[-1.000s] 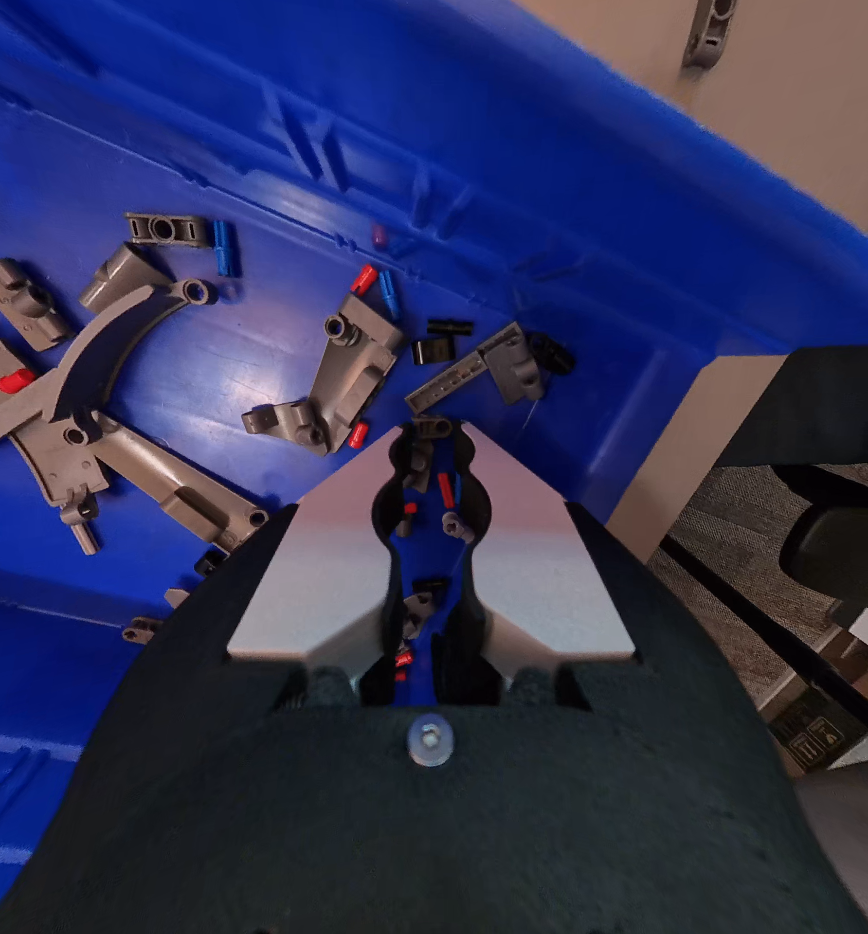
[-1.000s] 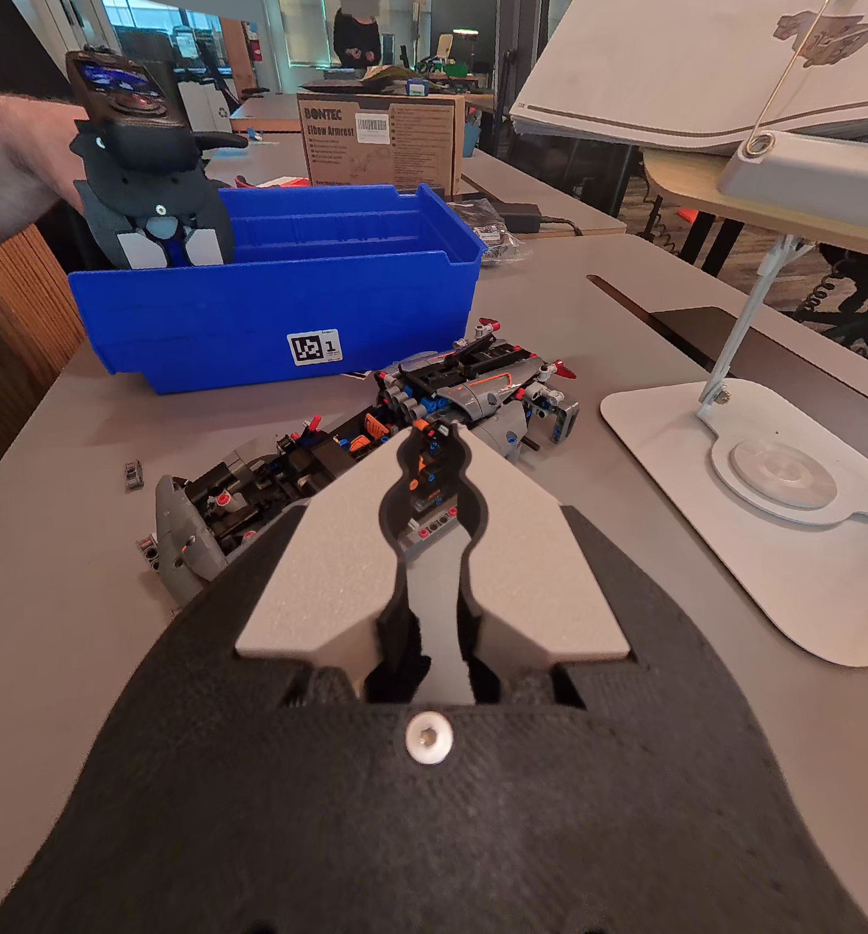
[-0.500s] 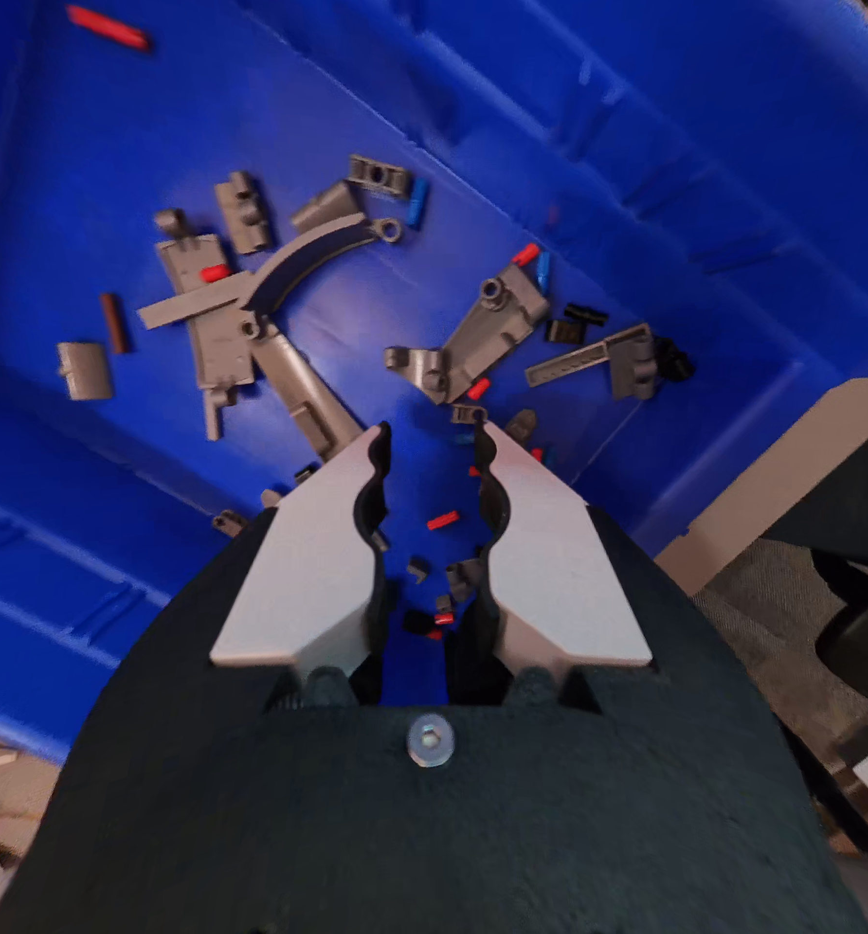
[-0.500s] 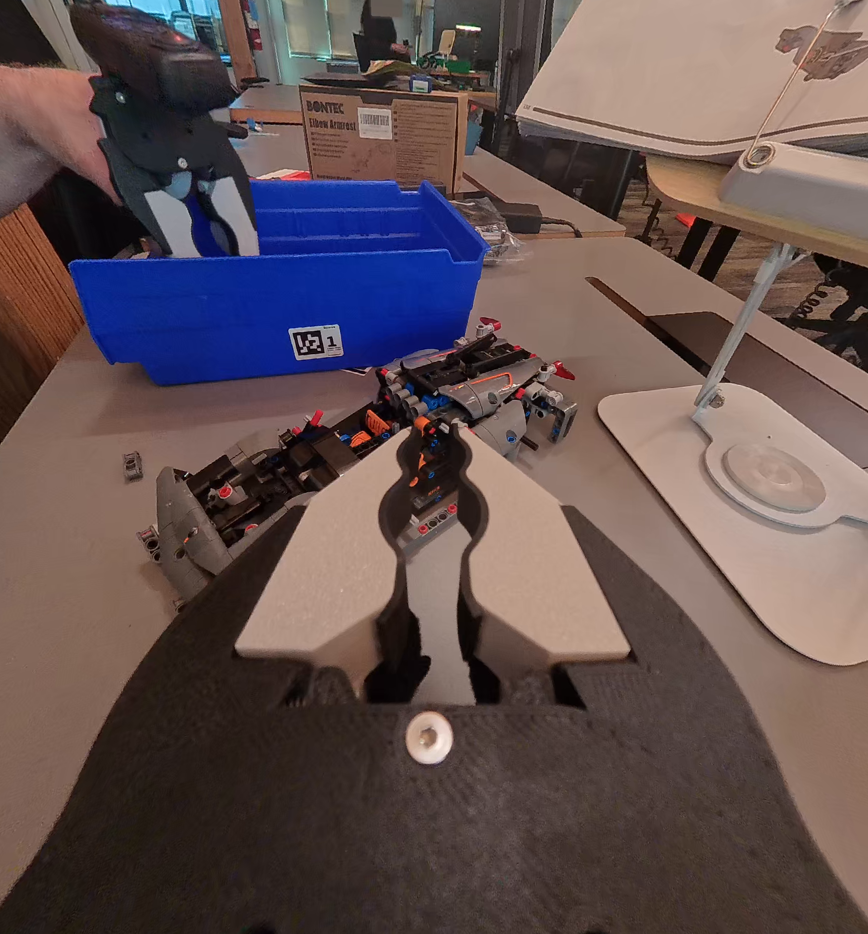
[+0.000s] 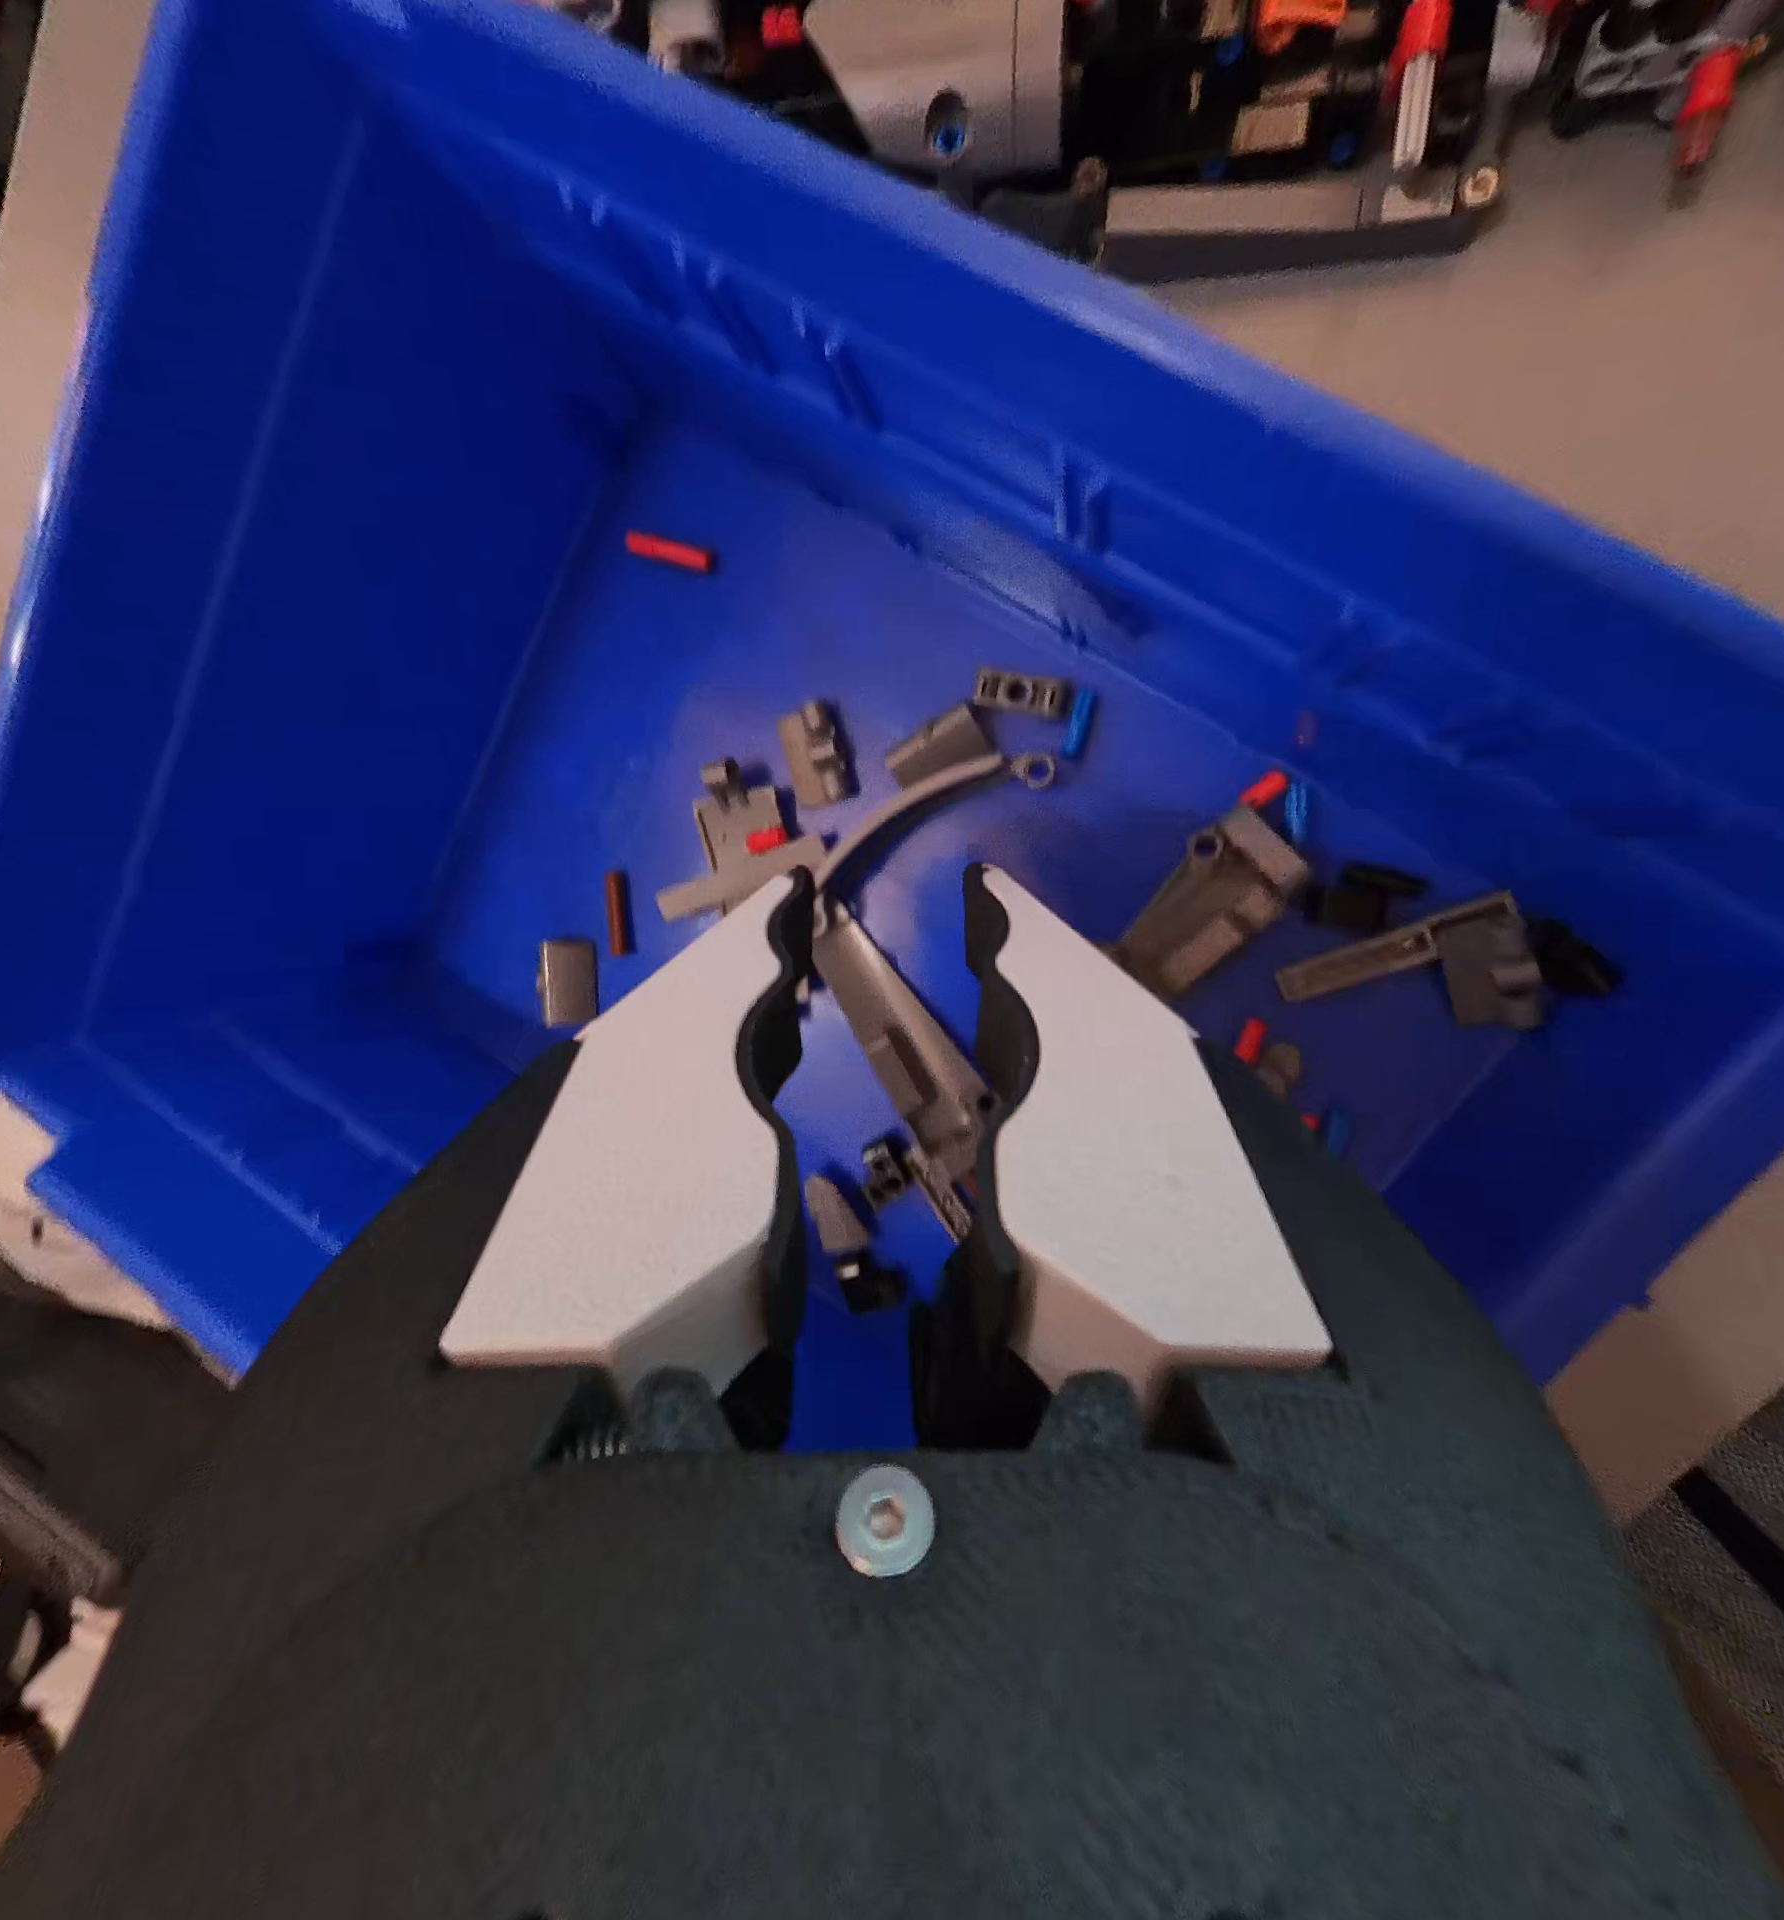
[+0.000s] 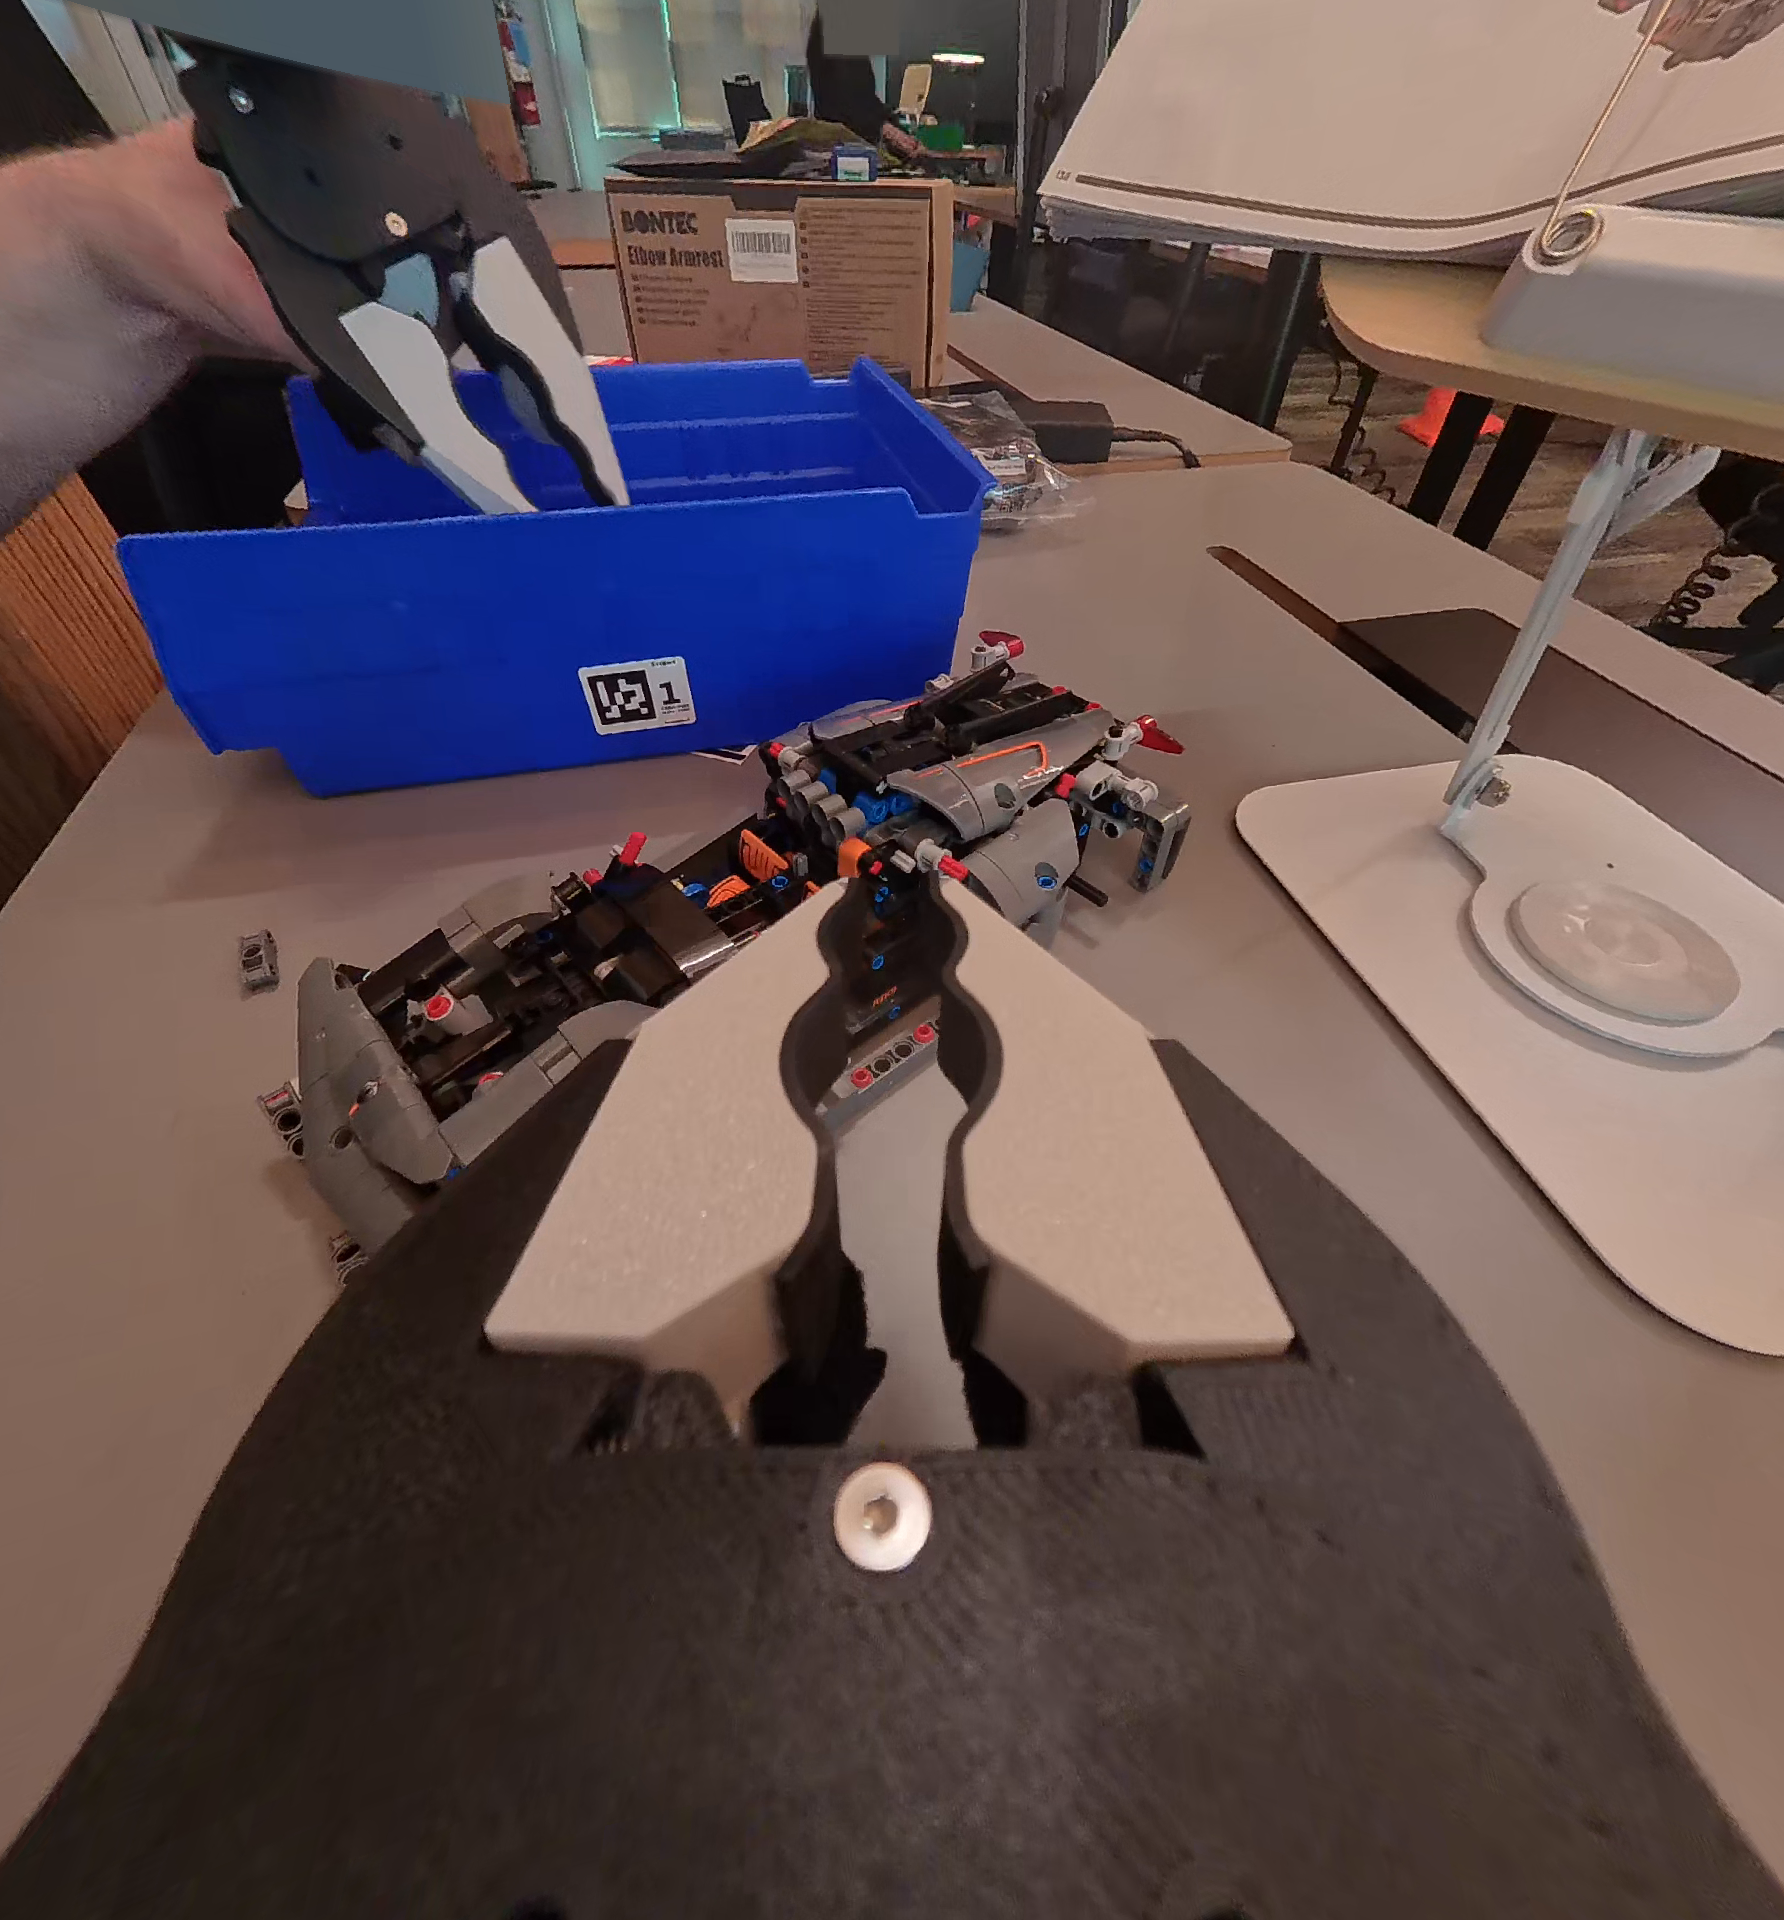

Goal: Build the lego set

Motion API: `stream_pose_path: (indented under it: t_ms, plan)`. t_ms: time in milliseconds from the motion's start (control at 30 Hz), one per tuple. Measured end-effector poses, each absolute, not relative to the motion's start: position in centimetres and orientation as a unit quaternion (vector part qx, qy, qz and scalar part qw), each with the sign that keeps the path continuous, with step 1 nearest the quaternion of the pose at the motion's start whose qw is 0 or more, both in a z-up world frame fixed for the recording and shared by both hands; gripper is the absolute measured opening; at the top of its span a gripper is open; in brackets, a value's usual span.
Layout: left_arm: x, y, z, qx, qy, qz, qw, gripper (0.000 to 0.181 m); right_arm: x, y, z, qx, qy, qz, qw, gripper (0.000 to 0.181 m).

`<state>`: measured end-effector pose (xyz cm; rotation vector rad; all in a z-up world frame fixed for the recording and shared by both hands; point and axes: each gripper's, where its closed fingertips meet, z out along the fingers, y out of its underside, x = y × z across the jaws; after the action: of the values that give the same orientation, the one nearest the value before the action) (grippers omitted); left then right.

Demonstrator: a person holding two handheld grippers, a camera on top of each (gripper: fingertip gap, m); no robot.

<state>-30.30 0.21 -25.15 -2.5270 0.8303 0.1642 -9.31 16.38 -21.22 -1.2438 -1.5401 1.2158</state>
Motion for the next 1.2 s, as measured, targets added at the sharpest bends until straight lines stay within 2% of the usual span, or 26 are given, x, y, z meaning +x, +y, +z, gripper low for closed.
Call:
stream_pose_path:
  t_ms: [33, 267, 367, 567, 1033, 1100, 1200]
  plan:
    - [-29.8, 0.8, -25.4, -0.921, 0.310, 0.048, 0.233, 0.027, -9.3, 16.4, -21.2, -0.491, -0.609, 0.480, 0.398, 0.008]
    - [-27.7, 3.5, -28.0, -0.936, 0.298, -0.037, 0.185, 0.025, -9.1, 16.3, -21.0, -0.488, -0.610, 0.479, 0.400, 0.008]
    - [-29.3, 2.5, -29.8, -0.945, 0.299, 0.000, 0.130, 0.022, -9.0, 16.2, -20.7, -0.487, -0.608, 0.483, 0.400, 0.008]
    - [-28.9, 1.4, -30.5, -0.937, 0.331, -0.019, 0.113, 0.026, -9.0, 16.0, -20.7, -0.484, -0.612, 0.481, 0.399, 0.009]
    - [-29.1, 3.0, -30.4, -0.925, 0.354, 0.005, 0.140, 0.014, -8.8, 16.4, -20.5, -0.486, -0.609, 0.479, 0.405, 0.008]
    - [-29.9, 2.9, -29.0, -0.930, 0.333, 0.022, 0.155, 0.014, -8.7, 16.3, -20.3, -0.485, -0.608, 0.480, 0.407, 0.008]
    - [-28.9, 2.5, -23.9, -0.923, 0.315, 0.022, 0.221, 0.014, -8.7, 16.2, -20.1, -0.482, -0.607, 0.481, 0.409, 0.008]
